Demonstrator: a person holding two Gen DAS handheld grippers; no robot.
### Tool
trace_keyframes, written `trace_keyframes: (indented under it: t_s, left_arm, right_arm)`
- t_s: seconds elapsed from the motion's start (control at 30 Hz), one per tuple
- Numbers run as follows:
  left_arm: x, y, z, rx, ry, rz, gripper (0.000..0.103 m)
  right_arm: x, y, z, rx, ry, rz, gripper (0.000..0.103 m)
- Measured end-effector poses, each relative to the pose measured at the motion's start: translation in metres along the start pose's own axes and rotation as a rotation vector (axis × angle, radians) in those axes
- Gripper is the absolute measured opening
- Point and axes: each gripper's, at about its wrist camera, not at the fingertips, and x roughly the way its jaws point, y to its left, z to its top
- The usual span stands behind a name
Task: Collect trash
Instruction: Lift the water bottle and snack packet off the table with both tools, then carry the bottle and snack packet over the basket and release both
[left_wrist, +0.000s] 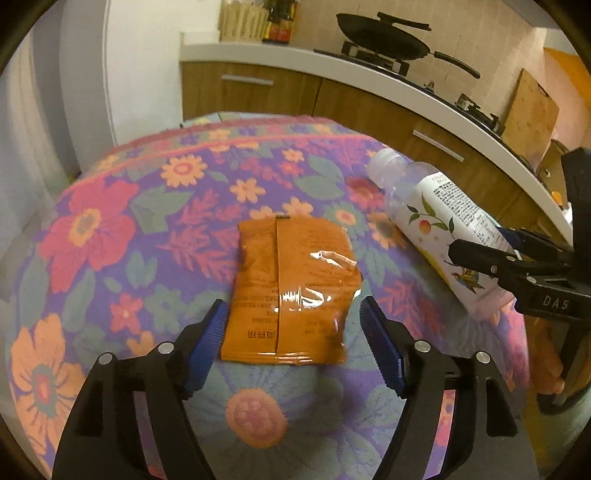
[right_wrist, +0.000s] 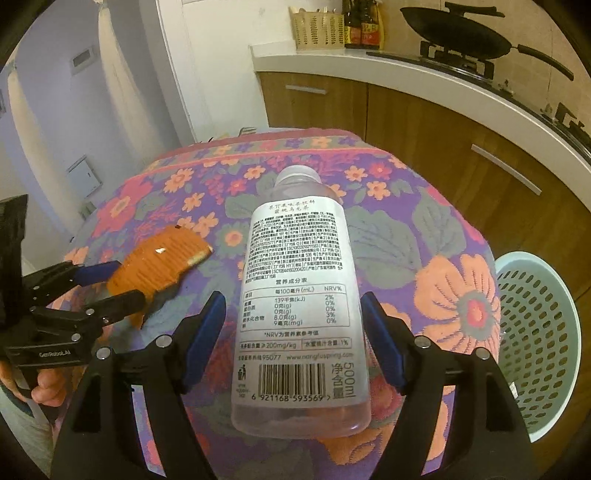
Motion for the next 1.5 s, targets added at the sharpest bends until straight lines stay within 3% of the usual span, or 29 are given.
trace_keyframes:
  t_s: [0.13, 0.27, 0.33, 0.37, 0.4, 0.63, 0.77, 0.87, 0.93, 1.03, 1.23, 1.37, 1.5]
  left_arm:
    - [0.006, 0.01, 0.002, -0.07, 0.029, -0.051, 0.074]
    - [0.009, -0.006, 0.005, -0.02, 0.012, 0.081, 0.075]
    - [0.008, -0.012, 0.006, -0.003, -0.014, 0.118, 0.068]
    - [0.008, -0.012, 0.007, -0.002, -0.017, 0.118, 0.047]
    - [0.01, -0.012, 0.008, -0.008, -0.005, 0.106, 0.043]
    - [0.009, -0.013, 0.01, 0.004, -0.001, 0.101, 0.041]
    - [0.012, -0.015, 0.011, 0.008, 0.025, 0.095, 0.047]
    - [0.016, -0.018, 0.01, 0.02, 0.027, 0.104, 0.042]
    - [0.015, -0.021, 0.009, 0.027, 0.012, 0.119, 0.037]
    - [0.01, -0.027, 0.009, 0.053, -0.013, 0.133, 0.032]
    - [-0.002, -0.035, 0.008, 0.07, -0.062, 0.096, 0.028]
    - [-0.024, -0.042, 0.002, 0.097, -0.178, 0.004, 0.028]
    - [-0.039, -0.048, -0.002, 0.106, -0.243, -0.047, 0.028]
  right_arm:
    - [0.0, 0.0, 0.0, -0.009, 0.003, -0.006, 0.071]
    - [0.004, 0.002, -0.002, -0.005, 0.012, -0.001, 0.071]
    - [0.005, 0.001, -0.002, -0.003, 0.014, 0.0, 0.071]
    - [0.005, 0.001, -0.002, -0.002, 0.015, 0.002, 0.071]
    - [0.005, 0.001, -0.002, -0.004, 0.015, 0.0, 0.071]
    - [0.007, 0.003, 0.003, -0.021, 0.022, -0.007, 0.071]
    - [0.011, 0.005, 0.004, -0.027, 0.041, -0.013, 0.071]
    - [0.015, 0.006, 0.003, -0.037, 0.051, -0.034, 0.07]
    - [0.017, 0.006, 0.002, -0.045, 0.054, -0.043, 0.06]
    - [0.015, 0.006, 0.001, -0.052, 0.045, -0.036, 0.059]
    - [0.009, -0.002, -0.001, -0.021, 0.025, 0.013, 0.059]
    - [-0.005, -0.011, -0.003, -0.007, -0.016, 0.041, 0.059]
    - [-0.023, -0.021, -0.004, -0.002, -0.067, 0.03, 0.059]
